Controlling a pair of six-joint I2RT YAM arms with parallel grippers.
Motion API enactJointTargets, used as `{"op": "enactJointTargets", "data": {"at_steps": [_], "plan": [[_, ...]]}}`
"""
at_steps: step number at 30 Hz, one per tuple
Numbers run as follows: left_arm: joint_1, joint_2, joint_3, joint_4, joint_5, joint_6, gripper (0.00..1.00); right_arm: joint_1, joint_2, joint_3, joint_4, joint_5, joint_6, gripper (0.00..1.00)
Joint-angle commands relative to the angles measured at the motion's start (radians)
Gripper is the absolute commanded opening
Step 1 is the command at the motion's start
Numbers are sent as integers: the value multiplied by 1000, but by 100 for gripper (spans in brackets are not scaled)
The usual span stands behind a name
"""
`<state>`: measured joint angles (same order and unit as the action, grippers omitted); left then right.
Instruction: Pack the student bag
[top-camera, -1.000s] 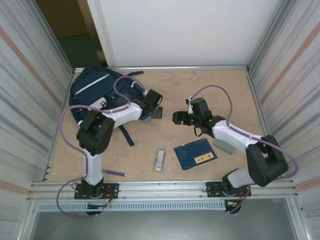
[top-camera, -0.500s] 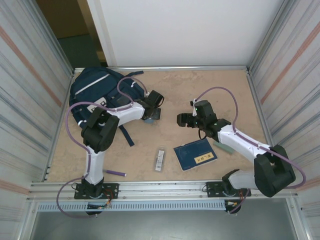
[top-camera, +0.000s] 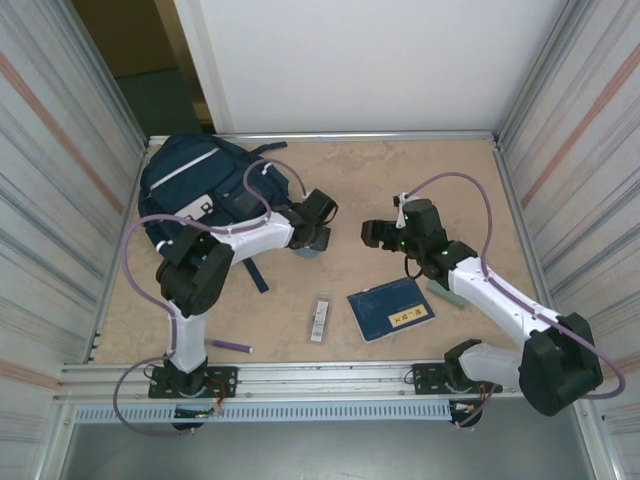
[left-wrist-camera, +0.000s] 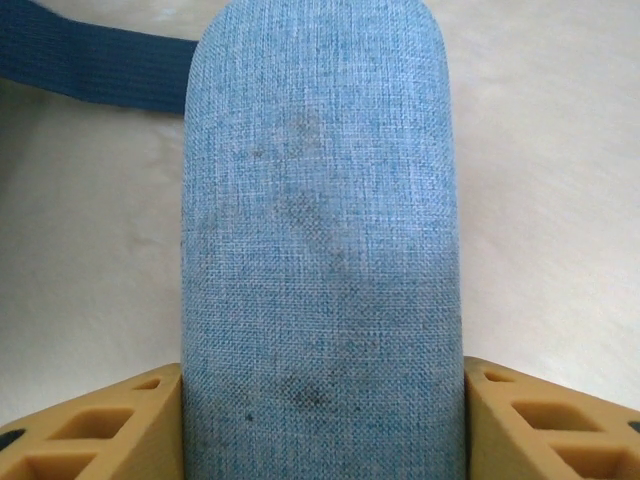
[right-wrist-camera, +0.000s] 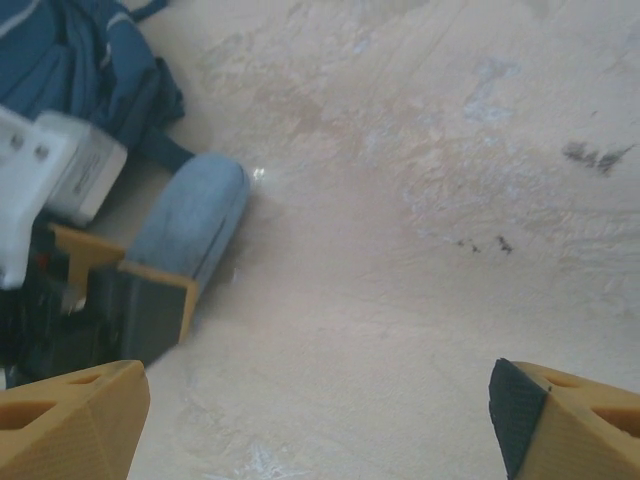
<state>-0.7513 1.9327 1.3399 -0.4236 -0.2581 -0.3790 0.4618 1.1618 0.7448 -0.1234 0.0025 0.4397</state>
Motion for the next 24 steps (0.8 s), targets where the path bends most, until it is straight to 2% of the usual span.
{"op": "enactJointTargets", "data": {"at_steps": [1,6,14,21,24], "plan": [[-82,-109,-22,-59,-20,39,57,-27,-63,-9,-38,0,28,89],[-184,-207,-110,-184,-83,-64,57,-61,-111,-13,-73,-17,-10,89],[-367,-403,-339,-468,-116,-453,57,-60,-128,12,-151,-54,-95,90],[-487,-491,-473,-509,-40,-715,54,-62,-101,45,-182,-65,-125,90],[-531,-482,-542,-407,6,-770,56,-62,-92,48,-179,-81,-120,90]]}}
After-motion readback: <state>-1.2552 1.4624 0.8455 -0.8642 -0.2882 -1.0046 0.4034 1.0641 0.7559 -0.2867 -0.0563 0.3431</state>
